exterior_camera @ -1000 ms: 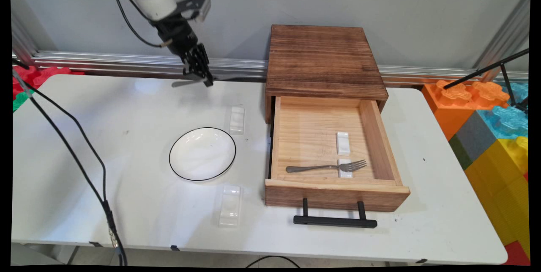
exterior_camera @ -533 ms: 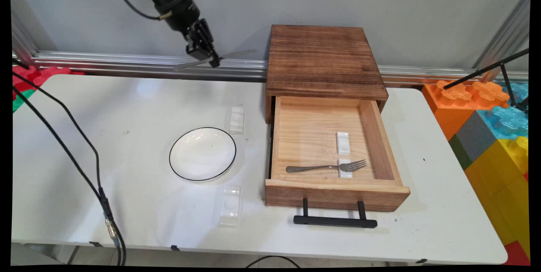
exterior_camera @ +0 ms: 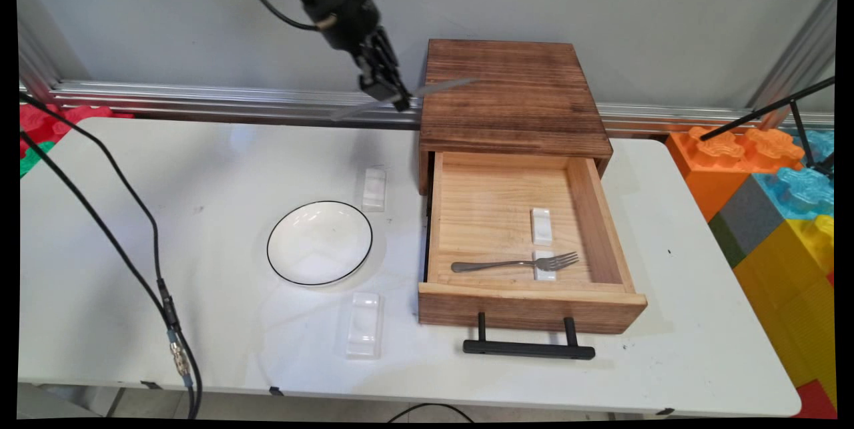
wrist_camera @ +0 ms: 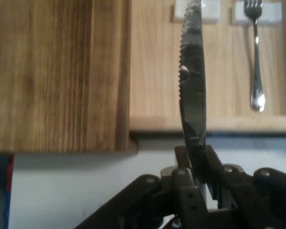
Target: Place the picked object into the drawer
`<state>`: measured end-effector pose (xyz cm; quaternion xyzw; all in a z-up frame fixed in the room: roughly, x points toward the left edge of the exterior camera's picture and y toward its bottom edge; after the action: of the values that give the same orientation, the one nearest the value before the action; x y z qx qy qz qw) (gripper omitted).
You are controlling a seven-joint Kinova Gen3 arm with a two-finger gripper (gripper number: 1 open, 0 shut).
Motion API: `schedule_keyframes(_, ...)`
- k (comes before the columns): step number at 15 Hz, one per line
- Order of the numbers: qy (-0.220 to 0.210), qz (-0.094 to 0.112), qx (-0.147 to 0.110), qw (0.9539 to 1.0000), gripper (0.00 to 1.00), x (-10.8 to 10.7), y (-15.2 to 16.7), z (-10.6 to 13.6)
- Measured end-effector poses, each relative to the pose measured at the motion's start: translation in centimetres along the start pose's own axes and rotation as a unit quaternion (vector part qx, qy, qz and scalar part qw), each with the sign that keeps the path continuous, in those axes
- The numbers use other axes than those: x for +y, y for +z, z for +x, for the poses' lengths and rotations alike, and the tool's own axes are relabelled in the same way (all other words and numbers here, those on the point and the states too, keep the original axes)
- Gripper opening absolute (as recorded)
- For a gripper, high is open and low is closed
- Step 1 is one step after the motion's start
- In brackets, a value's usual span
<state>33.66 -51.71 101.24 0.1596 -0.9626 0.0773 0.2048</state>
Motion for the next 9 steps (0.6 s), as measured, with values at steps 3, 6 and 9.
schedule_keyframes(3,0.003,-0.003,0.005,1.0,0.0,1.5,2.4,2.8)
schedule_keyframes(6,0.009,-0.007,0.008,0.9999,0.0,2.7,5.2,5.1)
schedule_keyframes(9,0.017,-0.008,0.01,0.9998,0.0,3.3,8.1,6.8)
